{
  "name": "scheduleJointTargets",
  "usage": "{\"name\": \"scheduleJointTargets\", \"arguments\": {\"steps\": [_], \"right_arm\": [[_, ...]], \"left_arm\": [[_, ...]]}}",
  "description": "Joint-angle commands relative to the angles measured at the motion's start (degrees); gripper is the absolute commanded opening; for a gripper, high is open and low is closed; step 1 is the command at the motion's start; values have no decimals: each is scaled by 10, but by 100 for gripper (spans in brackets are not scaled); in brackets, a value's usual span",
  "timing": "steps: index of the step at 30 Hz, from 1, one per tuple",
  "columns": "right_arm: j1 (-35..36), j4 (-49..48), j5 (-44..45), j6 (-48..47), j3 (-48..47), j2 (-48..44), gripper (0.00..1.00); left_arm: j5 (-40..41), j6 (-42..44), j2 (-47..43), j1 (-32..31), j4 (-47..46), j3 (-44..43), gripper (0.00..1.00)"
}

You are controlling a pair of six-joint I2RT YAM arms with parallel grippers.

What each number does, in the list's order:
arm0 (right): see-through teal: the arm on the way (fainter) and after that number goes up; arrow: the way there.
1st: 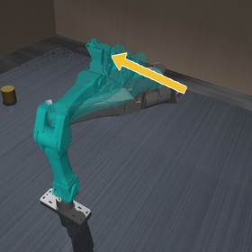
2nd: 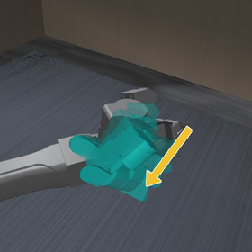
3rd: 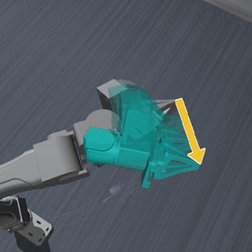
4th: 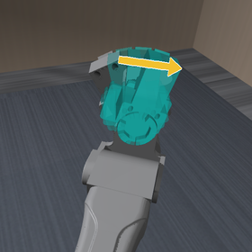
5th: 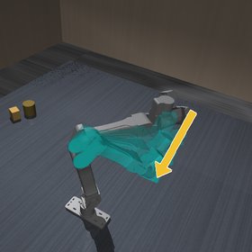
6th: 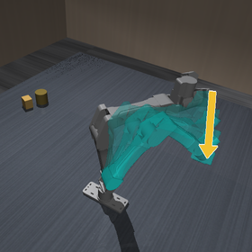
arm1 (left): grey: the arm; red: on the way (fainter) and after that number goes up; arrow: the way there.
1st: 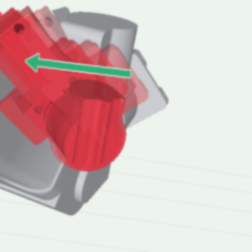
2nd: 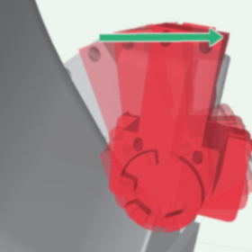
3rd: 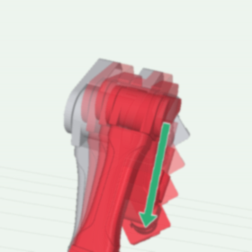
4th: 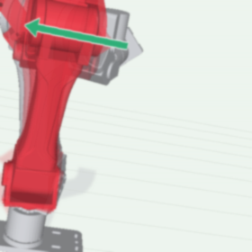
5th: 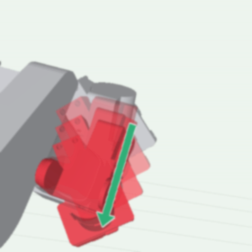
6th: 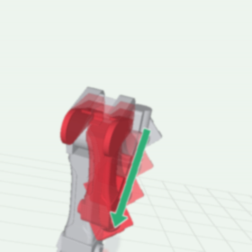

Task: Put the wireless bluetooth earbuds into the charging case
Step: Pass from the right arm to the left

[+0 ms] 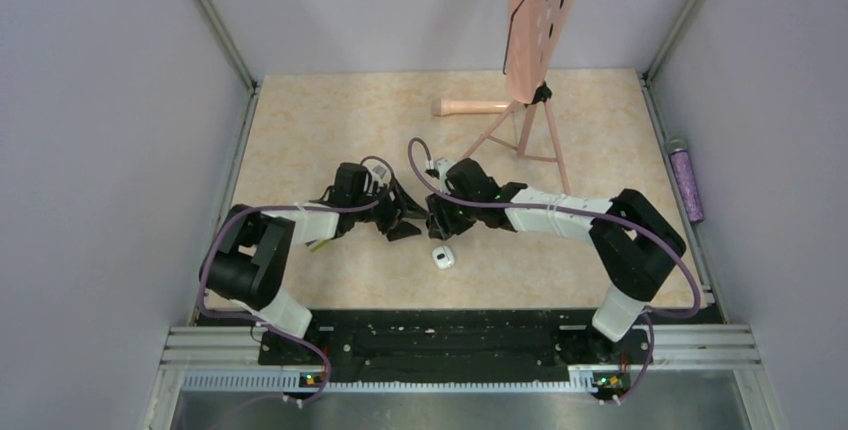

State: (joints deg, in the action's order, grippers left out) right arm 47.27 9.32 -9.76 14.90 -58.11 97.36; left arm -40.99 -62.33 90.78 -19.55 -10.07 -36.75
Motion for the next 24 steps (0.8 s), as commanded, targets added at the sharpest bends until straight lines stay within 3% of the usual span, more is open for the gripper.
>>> {"name": "scheduleJointTargets", "arguments": {"steps": [1, 8, 17, 18, 21, 24], "right_arm": [[7, -35, -20, 21, -1, -28, 31], [6, -48, -25, 33, -4, -33, 31], [7, -52, -25, 44, -5, -30, 32], [6, -52, -25, 47, -5, -30, 34], [4, -53, -31, 65, -2, -31, 55], [-5, -54, -48, 81, 10, -49, 63]], "left_arm": [[-45, -20, 14, 0, -76, 7, 61], [-70, -16, 32, -7, -87, 11, 56], [-78, -25, 36, -14, -102, 9, 32], [-80, -26, 35, -15, -104, 8, 25], [-83, -23, 33, -15, -105, 6, 2], [-91, -10, 32, -14, -100, -1, 0]]}}
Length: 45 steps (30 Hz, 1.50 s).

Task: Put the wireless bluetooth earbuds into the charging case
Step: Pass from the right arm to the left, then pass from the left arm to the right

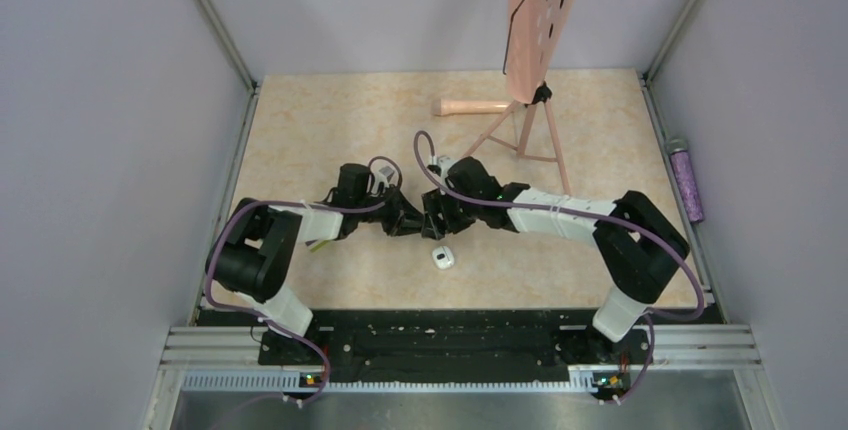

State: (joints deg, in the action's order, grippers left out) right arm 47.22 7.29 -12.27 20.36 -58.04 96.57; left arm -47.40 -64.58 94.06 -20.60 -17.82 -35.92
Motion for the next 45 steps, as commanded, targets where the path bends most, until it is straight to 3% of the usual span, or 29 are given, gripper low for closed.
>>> {"name": "scheduleJointTargets", "arguments": {"steps": [1, 11, 16, 33, 45], "right_arm": [[-10, -34, -29, 34, 17, -52, 65], [-132, -175, -209, 184, 159, -209, 68], [-179, -321, -280, 308, 233, -250, 66], [-181, -658, -306, 520, 320, -228, 63], [-159, -676, -303, 520, 305, -192, 52]], "left_arm": [[-32, 17, -1, -4, -20, -13, 0], [-139, 90, -11, -4, -11, -74, 0], [-175, 116, -41, -4, -3, -104, 0], [-221, 107, -121, -10, -28, -129, 0], [-224, 96, -131, -15, -37, -134, 0]]}}
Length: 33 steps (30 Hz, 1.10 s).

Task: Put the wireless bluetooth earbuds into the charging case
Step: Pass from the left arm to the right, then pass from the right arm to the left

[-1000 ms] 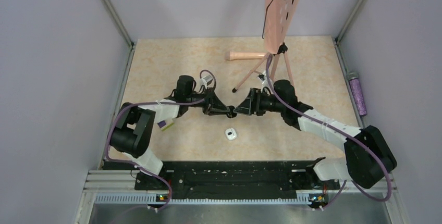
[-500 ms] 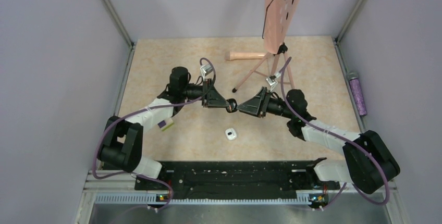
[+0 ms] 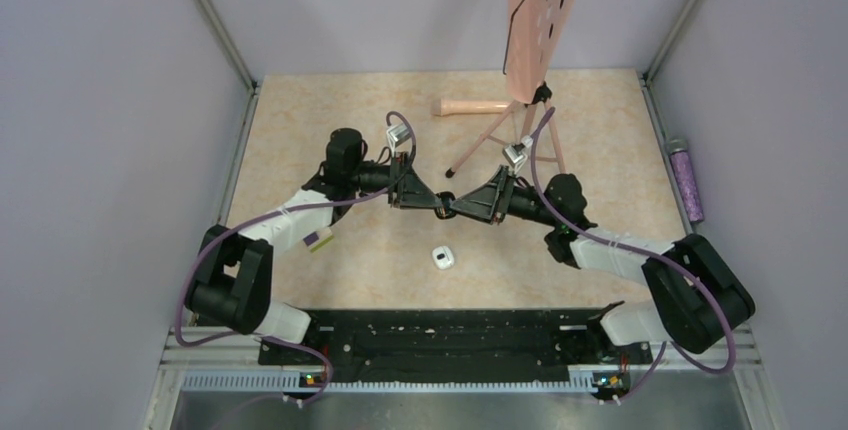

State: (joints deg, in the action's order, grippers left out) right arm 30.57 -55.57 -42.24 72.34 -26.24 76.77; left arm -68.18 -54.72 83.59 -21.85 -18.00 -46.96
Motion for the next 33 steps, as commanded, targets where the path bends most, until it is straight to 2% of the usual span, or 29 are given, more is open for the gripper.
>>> {"name": "scheduleJointTargets", "arguments": {"steps": [1, 6, 12, 15, 19, 21, 25, 27, 29, 31, 33], "right_arm": [[9, -46, -3, -1, -15, 8, 51], [14, -39, 0, -8, -24, 16, 49], [22, -79, 0, 12, -31, 37, 43], [25, -108, -1, 29, -31, 48, 29], [25, -132, 2, 43, -25, 53, 5], [25, -132, 7, 45, -18, 49, 1], [25, -125, 29, 44, -3, 34, 0], [25, -123, 33, 44, 1, 27, 0], [25, -122, 36, 45, 2, 24, 0], [25, -126, 35, 48, 0, 23, 0], [25, -127, 34, 50, -3, 24, 0]], "left_arm": [[-17, -4, -26, -3, -38, -23, 0], [-18, -21, -24, -8, -61, -21, 0], [-16, -37, -21, -15, -83, -16, 0], [-16, -39, -20, -18, -86, -17, 0], [-15, -41, -21, -19, -85, -16, 0], [-10, -40, -23, -19, -85, -17, 1], [15, -22, -30, -19, -47, -18, 52], [29, -20, -35, -19, -43, -13, 63], [40, -23, -39, -20, -46, -5, 63], [48, -30, -43, -20, -60, 5, 58], [51, -45, -45, -21, -80, 12, 42]]}}
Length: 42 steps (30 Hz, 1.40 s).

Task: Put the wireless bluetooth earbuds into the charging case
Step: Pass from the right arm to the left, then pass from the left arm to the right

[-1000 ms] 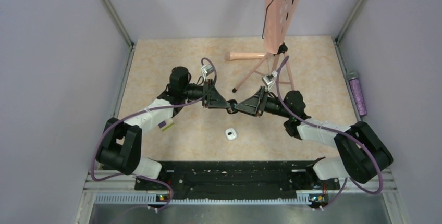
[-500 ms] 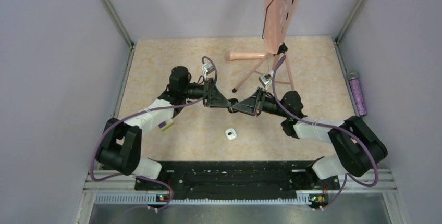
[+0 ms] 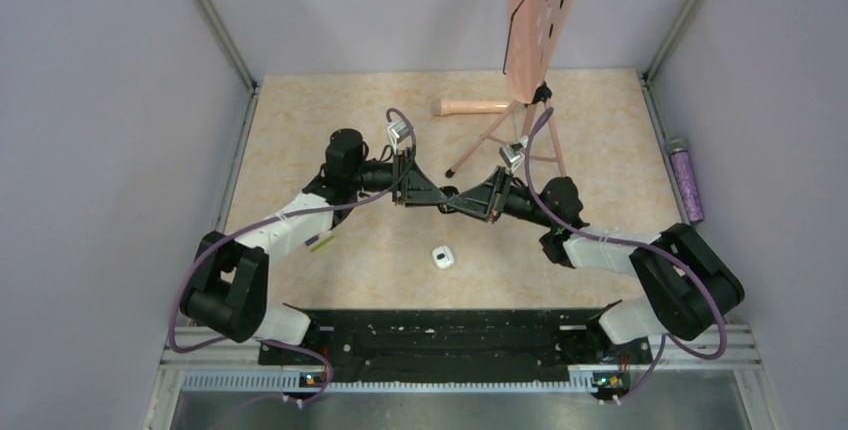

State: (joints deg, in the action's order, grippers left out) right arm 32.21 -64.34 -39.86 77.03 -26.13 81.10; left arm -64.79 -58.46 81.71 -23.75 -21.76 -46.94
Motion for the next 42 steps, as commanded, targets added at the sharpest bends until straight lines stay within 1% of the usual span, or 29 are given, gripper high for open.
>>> {"name": "scheduleJointTargets", "arguments": {"steps": [1, 2, 6, 7, 11, 14, 15, 17, 19, 20, 24, 26, 30, 35, 36, 38, 42], "right_arm": [[8, -40, 10, 3, -5, -18, 0], [8, -41, 9, 4, -6, -17, 0], [8, -47, 5, 7, -7, -14, 0], [8, -46, 5, 7, -5, -15, 0], [6, -60, 7, 14, 8, -12, 0], [-1, -123, 5, 51, 25, 6, 0], [-3, -139, 6, 62, 29, 13, 0], [-4, -130, 11, 58, 32, 16, 0], [-3, -92, 15, 40, 29, 4, 0], [-3, -62, 19, 23, 27, -6, 0], [-3, 98, 44, -57, 8, -56, 0], [-4, 150, 58, -81, 2, -74, 0], [-4, 178, 73, -92, 2, -86, 0], [-3, 190, 84, -94, 4, -89, 0], [-3, 190, 85, -94, 4, -90, 0], [-4, 192, 87, -94, 4, -90, 0], [-4, 192, 89, -94, 4, -88, 0]], "left_arm": [[18, -12, -27, -2, -49, 13, 33], [19, -15, -26, -2, -53, 13, 26], [20, -22, -24, -2, -62, 14, 4], [17, -25, -23, -2, -66, 14, 0], [1, -35, -26, -2, -91, 17, 0], [-10, -37, -33, -2, -100, 19, 0], [-10, -33, -35, -1, -89, 17, 0], [-5, 3, -35, -2, -27, 1, 0], [6, 46, -36, -2, 42, -15, 0], [11, 57, -37, -2, 60, -21, 0], [12, 62, -39, -2, 72, -27, 0], [14, 64, -39, -1, 75, -30, 0], [15, 68, -34, 0, 84, -34, 0], [19, 72, -33, -1, 95, -38, 8], [21, 75, -33, -1, 100, -39, 11], [23, 84, -33, -1, 115, -43, 20], [27, 97, -32, -1, 134, -50, 30]]}}
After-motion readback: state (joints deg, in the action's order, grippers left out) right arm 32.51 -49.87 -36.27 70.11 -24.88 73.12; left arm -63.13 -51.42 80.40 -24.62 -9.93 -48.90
